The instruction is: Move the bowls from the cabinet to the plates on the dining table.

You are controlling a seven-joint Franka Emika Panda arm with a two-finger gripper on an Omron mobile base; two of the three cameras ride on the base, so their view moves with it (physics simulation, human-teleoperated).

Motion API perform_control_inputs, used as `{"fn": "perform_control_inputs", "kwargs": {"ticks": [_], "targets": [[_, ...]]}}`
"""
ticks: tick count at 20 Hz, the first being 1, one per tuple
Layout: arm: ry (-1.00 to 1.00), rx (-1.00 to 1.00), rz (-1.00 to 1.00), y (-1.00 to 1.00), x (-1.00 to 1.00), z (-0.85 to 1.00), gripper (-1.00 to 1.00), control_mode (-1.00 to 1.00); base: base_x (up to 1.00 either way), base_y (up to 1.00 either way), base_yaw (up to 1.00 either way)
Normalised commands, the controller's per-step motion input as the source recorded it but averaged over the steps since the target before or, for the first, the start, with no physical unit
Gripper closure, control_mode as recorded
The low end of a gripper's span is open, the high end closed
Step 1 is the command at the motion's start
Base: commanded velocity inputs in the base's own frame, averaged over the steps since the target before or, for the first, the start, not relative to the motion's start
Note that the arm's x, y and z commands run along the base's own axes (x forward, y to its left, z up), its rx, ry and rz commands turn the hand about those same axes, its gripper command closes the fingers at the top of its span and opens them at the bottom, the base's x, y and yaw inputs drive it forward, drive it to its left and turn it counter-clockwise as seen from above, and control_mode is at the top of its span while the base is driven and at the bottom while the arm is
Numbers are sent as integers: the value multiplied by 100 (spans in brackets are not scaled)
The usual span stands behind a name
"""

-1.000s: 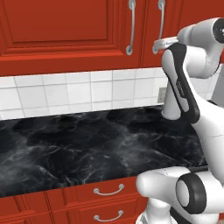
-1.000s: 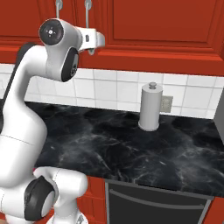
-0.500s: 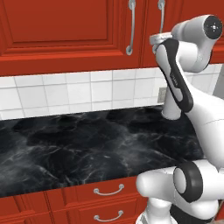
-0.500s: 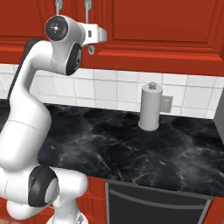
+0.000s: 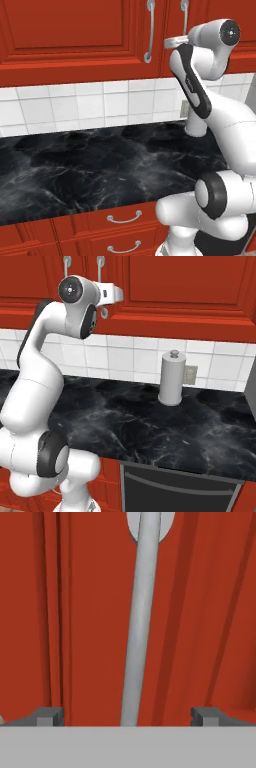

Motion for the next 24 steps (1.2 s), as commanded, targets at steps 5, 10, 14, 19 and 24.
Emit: {"fn": "perform_control_inputs", "kwargs": {"ticks": [5,10,14,19,24], "targets": [[0,1,0,0,37,0,-100,-100,0,0,0],[0,1,0,0,37,0,-100,-100,0,0,0],[0,0,0,0,37,-1,-100,-100,0,0,0],[1,0,1,0,17,-5,100,-100,0,0,0],[0,0,0,0,0,0,100,-100,0,0,0]]}}
